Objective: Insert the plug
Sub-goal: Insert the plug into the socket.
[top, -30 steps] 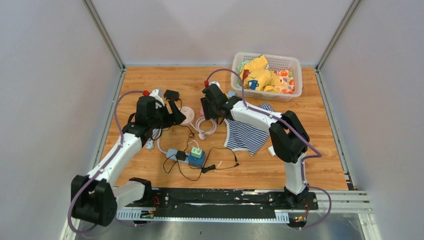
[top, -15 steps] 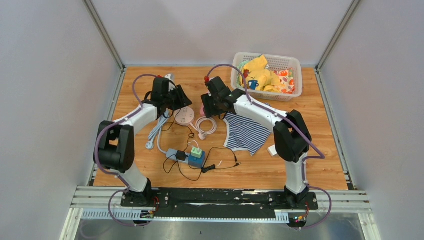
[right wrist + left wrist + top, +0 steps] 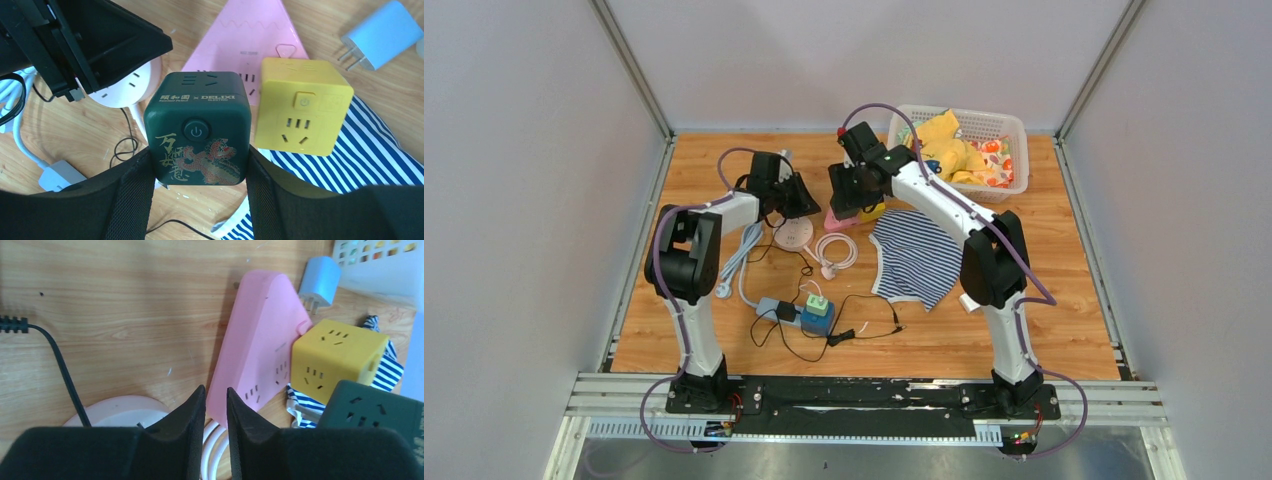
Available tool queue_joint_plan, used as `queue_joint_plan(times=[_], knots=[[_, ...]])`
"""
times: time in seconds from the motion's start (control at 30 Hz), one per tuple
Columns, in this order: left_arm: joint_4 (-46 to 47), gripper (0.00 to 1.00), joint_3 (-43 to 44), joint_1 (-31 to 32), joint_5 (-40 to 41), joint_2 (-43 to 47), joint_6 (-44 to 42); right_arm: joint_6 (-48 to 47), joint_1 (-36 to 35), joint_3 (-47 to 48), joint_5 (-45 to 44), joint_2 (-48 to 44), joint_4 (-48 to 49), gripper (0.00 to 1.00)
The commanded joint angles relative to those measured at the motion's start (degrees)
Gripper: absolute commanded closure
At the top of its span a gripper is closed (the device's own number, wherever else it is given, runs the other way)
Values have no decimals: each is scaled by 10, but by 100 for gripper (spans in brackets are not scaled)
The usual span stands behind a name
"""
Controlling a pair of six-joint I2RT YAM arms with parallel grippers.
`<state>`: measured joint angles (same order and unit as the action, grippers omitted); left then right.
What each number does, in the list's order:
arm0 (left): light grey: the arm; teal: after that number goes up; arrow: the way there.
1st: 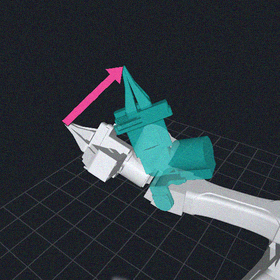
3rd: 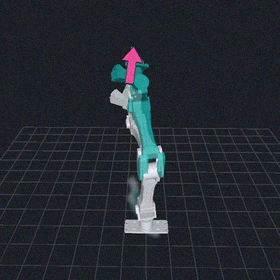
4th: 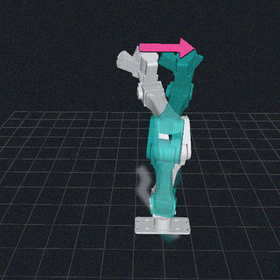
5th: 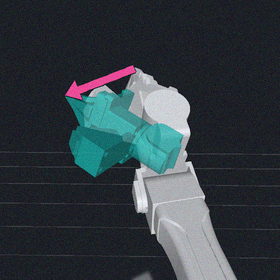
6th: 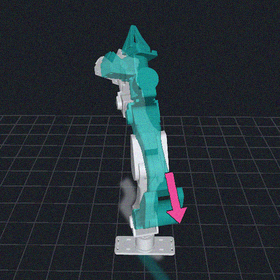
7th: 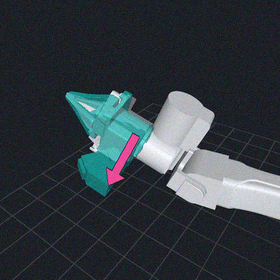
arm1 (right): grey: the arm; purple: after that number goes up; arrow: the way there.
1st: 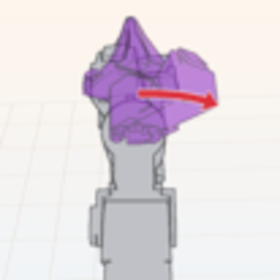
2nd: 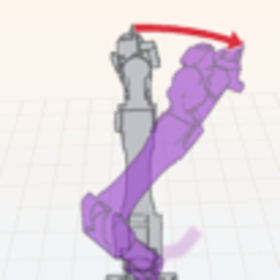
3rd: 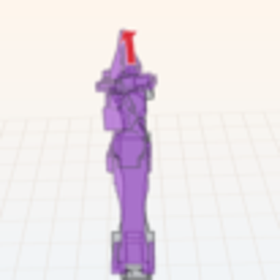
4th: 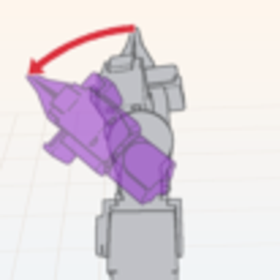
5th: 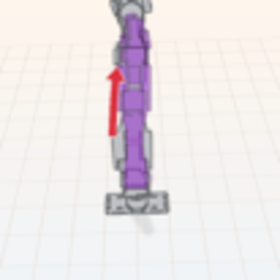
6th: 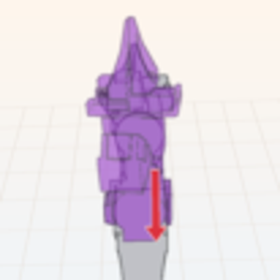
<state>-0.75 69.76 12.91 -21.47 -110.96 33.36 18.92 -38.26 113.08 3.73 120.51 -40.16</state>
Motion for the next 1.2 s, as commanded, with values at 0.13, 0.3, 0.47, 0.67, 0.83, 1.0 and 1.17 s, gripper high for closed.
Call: queue_joint_plan(times=[0.13,0.3,0.47,0.67,0.83,1.0,1.17], knots=[[3,77,33,12,-35,-41,14,9,16,37,41,26,-49,100],[4,78,42,17,-58,-57,20,5,16,37,42,34,-39,100],[3,81,37,20,-65,-67,23,5,16,16,36,36,-9,100],[3,81,37,21,-68,-70,25,4,16,-13,23,38,14,100],[3,81,38,21,-68,-70,26,4,16,-26,14,41,25,100],[3,81,37,20,-70,-70,26,0,16,-41,-10,37,34,100],[3,81,39,20,-72,-71,27,2,16,-46,-16,37,44,100]])
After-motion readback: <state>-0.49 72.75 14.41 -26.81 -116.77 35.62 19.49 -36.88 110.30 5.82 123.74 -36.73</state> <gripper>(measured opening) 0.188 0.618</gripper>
